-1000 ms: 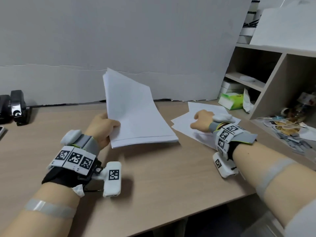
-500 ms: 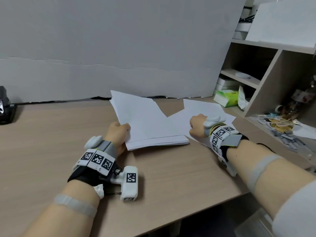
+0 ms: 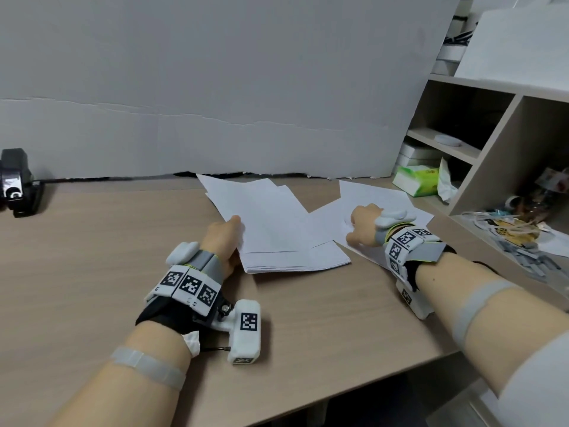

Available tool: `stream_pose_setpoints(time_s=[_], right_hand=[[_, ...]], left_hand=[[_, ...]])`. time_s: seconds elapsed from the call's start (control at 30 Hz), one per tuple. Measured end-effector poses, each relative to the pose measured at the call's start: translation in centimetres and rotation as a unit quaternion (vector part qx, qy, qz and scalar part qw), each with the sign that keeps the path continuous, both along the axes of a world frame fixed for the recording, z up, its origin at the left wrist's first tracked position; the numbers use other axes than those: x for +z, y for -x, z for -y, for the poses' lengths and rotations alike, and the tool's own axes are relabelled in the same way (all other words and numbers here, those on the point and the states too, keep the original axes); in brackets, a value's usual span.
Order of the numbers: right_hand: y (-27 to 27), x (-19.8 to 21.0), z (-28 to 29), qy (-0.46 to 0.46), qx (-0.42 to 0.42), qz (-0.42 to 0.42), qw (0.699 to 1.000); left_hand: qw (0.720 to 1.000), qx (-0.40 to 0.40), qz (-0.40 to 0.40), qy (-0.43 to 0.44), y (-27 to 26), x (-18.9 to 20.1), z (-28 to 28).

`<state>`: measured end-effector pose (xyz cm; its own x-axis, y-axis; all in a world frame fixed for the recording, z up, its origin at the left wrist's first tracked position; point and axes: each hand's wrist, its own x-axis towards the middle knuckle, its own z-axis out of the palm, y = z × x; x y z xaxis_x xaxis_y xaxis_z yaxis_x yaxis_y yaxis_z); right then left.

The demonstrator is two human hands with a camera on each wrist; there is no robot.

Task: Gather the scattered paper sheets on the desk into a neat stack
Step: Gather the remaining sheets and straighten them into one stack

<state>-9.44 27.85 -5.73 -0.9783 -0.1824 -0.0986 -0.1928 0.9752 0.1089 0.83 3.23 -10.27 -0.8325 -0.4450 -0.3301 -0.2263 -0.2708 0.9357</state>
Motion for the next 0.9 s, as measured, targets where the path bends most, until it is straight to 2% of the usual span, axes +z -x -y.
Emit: stream_pose_setpoints(time_s=[0.13,0.27,0.37,0.47,0.7,0.8,0.9], right_hand=[[0.8,-1.0,0.0,0.005,0.004,-0.046,0.999],[1.6,-0.5,-0.2,0.080,-0.042,-0.058,0.994],[1.4,0.9,-0.1,0.117,-0.042,-0.083,0.989],[0.0,2.2,1.8,0.156,0.024,-0.123,0.980],[-5.3,1.8,8.7,0.151,0.203,-0.088,0.963],[-6.8,0.8,10.1,0.132,0.245,-0.065,0.958],[-7.6,-0.1,10.9,0.115,0.261,-0.037,0.958]], left_hand=[[0.999,-0.034,-0.004,0.006,-0.3,0.0,-0.1],[0.998,-0.062,-0.005,0.032,-0.6,0.1,-0.1],[0.997,-0.069,-0.002,0.035,-0.7,0.2,0.0],[0.998,-0.052,0.004,0.033,-0.2,-0.3,0.3],[0.998,-0.055,-0.003,-0.034,0.0,-0.4,0.4],[0.997,-0.049,-0.014,-0.059,0.2,-0.6,0.4],[0.990,-0.058,-0.036,-0.122,0.2,-0.6,0.3]])
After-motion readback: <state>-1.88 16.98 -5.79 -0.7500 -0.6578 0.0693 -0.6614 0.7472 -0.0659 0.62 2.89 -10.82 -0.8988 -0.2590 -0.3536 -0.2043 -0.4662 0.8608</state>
